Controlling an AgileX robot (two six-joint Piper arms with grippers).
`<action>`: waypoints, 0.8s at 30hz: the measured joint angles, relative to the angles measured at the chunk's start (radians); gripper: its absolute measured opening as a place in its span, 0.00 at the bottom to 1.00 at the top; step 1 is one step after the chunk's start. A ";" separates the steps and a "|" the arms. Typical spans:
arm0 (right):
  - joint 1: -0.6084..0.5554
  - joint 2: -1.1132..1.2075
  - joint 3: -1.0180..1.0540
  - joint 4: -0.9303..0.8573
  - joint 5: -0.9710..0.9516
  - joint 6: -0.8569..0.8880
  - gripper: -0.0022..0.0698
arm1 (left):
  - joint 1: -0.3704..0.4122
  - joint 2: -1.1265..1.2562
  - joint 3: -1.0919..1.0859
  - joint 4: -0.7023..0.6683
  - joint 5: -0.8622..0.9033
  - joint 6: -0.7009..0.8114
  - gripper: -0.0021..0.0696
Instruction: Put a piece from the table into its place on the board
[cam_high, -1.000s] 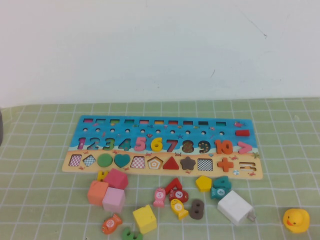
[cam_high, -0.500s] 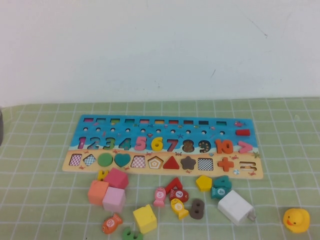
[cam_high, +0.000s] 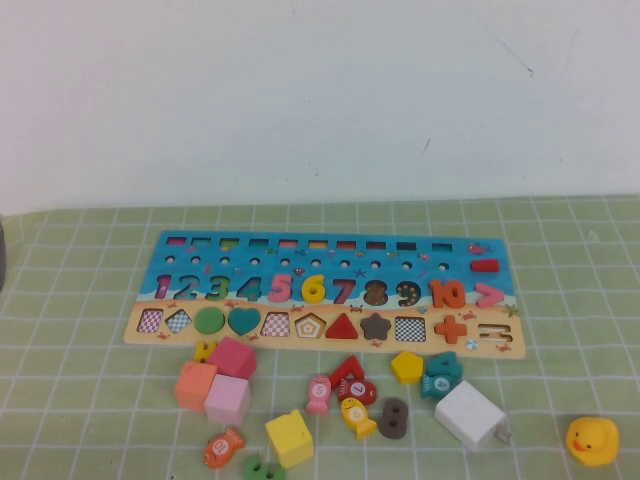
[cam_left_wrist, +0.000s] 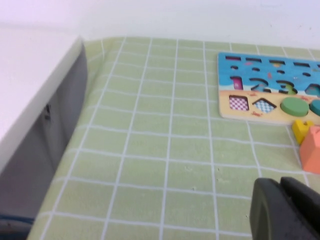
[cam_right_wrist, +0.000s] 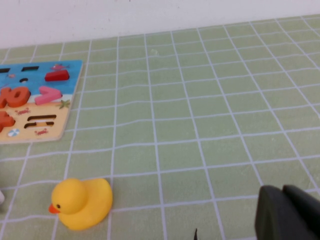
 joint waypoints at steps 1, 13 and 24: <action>0.000 0.000 0.000 0.000 0.000 0.000 0.03 | 0.000 0.000 0.000 -0.011 0.008 0.000 0.03; 0.000 0.000 0.000 0.000 0.000 0.000 0.03 | -0.015 0.000 -0.002 -0.073 0.012 0.002 0.03; 0.000 0.000 0.000 0.000 0.000 0.000 0.03 | -0.089 0.000 -0.002 -0.079 0.012 0.002 0.03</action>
